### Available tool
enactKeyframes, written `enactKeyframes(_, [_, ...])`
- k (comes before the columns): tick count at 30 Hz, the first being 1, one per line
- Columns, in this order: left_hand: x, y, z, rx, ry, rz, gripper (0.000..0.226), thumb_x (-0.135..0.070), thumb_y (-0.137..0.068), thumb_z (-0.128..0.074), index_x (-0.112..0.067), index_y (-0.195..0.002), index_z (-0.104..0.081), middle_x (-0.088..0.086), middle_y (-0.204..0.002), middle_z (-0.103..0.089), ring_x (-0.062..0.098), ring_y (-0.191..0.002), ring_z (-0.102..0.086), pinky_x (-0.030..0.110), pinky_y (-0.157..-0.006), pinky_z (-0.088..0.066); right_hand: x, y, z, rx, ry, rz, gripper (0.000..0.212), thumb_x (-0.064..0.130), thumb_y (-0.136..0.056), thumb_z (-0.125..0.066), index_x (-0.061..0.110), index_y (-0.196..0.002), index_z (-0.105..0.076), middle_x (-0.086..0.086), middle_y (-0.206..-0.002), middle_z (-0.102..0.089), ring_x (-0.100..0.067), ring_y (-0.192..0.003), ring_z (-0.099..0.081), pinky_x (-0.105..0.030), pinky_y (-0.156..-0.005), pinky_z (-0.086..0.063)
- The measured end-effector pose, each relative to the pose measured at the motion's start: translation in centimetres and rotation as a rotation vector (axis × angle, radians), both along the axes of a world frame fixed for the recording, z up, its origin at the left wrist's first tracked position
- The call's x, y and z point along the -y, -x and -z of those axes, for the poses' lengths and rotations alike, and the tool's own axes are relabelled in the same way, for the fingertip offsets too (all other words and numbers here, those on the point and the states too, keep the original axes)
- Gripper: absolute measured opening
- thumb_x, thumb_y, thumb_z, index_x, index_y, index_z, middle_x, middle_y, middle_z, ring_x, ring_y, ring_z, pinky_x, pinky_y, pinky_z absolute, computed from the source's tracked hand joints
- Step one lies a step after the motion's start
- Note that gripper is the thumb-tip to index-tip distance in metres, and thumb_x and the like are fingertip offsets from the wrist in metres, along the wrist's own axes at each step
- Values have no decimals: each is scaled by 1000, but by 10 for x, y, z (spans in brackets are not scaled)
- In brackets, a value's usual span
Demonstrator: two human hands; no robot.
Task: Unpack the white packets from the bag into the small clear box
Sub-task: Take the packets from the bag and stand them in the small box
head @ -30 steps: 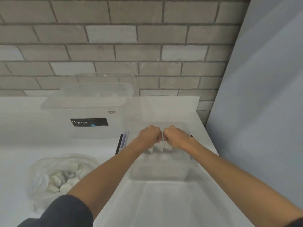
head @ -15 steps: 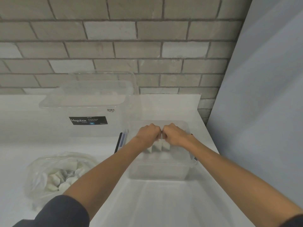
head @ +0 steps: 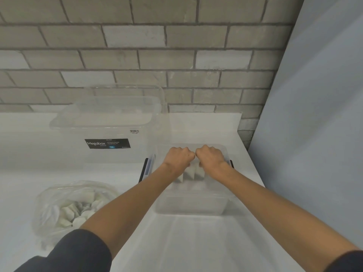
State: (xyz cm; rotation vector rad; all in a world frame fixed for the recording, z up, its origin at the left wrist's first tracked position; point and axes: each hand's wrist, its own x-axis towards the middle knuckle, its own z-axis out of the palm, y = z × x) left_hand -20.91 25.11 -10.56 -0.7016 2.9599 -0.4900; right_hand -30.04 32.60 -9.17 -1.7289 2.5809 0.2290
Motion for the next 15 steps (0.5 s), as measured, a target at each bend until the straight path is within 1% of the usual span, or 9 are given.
enactKeyframes(3, [0, -3, -1, 4, 23, -6, 19, -23, -99, -48, -11, -112, -56, 7, -111, -61, 26, -98, -63, 30, -72, -37, 1, 0, 1, -56, -7, -7, 22, -3, -90, -58, 4, -111, -59, -12, -113, -59, -29, -104, -62, -31, -70, -40])
enactKeyframes(7, [-1, -7, -7, -25, 25, -41, 20, -25, -98, -49, -9, -108, -57, 9, -109, -62, 27, -98, -63, 30, -71, -36, 1, -1, -2, -76, -24, -16, 19, -1, -91, -58, 2, -110, -58, -14, -111, -60, -30, -101, -63, -32, -67, -41])
enactKeyframes(10, [1, -12, -13, -58, 0, -53, 25, -30, -97, -51, -9, -109, -57, 9, -110, -61, 27, -99, -63, 30, -71, -36, -1, -1, -7, -60, -36, -18, 18, 1, -92, -57, 2, -109, -57, -15, -111, -58, -31, -100, -62, -32, -67, -40])
enactKeyframes(13, [4, -20, -20, -112, -52, -54, 31, -36, -96, -51, -11, -113, -58, 9, -110, -61, 28, -98, -63, 31, -75, -42, -4, -4, -16, -20, -26, 1, 24, 5, -93, -57, 1, -117, -56, -16, -117, -55, -34, -104, -61, -32, -69, -41])
enactKeyframes(15, [6, -25, -27, -166, -103, -54, 31, -35, -95, -52, -13, -115, -59, 9, -111, -61, 28, -97, -63, 31, -75, -42, -6, -8, -27, 7, 8, 15, 27, 9, -94, -56, 0, -120, -54, -17, -120, -52, -36, -106, -59, -33, -71, -40])
